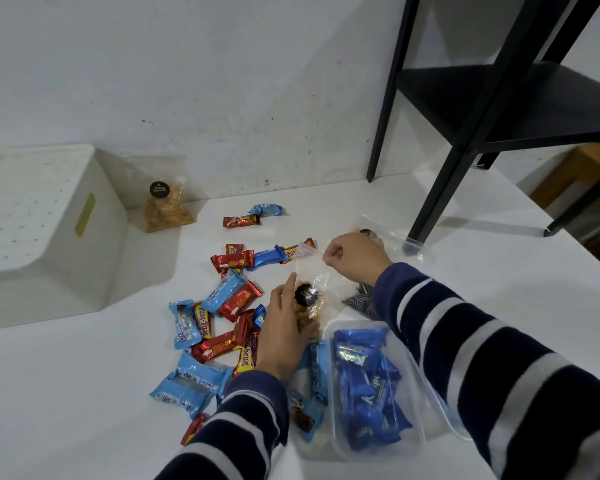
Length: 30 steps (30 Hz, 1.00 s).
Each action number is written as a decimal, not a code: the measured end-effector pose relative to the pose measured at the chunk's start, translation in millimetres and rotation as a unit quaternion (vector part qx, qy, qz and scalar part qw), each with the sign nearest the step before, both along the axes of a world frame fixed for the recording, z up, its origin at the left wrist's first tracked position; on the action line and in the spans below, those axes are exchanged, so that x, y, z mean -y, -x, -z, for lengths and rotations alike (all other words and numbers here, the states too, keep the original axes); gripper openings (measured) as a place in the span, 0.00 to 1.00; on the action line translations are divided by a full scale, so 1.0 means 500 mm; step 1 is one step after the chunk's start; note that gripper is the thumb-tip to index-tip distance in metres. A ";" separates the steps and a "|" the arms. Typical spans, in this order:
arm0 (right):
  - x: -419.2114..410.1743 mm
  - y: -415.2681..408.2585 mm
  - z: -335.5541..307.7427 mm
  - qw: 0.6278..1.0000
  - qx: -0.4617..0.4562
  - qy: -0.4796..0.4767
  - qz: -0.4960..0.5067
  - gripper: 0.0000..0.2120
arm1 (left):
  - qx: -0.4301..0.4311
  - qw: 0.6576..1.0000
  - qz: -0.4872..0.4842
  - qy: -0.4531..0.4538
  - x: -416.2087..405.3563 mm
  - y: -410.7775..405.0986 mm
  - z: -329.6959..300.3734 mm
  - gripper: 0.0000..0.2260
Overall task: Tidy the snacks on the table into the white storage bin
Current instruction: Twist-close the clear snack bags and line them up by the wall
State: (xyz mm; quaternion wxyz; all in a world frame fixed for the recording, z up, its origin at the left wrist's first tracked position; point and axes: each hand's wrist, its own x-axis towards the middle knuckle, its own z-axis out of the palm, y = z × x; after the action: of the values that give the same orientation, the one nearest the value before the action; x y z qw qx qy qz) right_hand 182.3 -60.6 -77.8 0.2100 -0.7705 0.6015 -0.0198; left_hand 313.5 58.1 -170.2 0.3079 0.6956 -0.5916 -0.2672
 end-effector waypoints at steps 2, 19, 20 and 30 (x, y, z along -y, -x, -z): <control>-0.005 -0.010 0.004 1.000 -0.012 0.003 0.007 0.08 | 0.005 1.000 0.004 0.001 -0.004 0.000 -0.002 0.41; -0.020 -0.032 0.011 0.996 0.052 -0.012 0.068 0.09 | 0.032 0.999 0.042 0.006 -0.013 -0.012 0.006 0.42; -0.021 -0.035 0.009 0.996 0.060 -0.019 0.066 0.10 | 0.032 0.998 0.044 0.009 -0.013 -0.013 0.006 0.43; -0.020 -0.060 0.001 0.995 0.061 -0.023 0.075 0.09 | 0.028 0.999 0.045 0.002 -0.010 -0.017 0.005 0.43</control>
State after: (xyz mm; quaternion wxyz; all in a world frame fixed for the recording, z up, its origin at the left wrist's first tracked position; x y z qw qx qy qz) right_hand 212.5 -50.5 -78.2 0.2619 -0.7159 0.6436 -0.0686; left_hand 322.2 63.1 -172.9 0.2805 0.6748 -0.6312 -0.2598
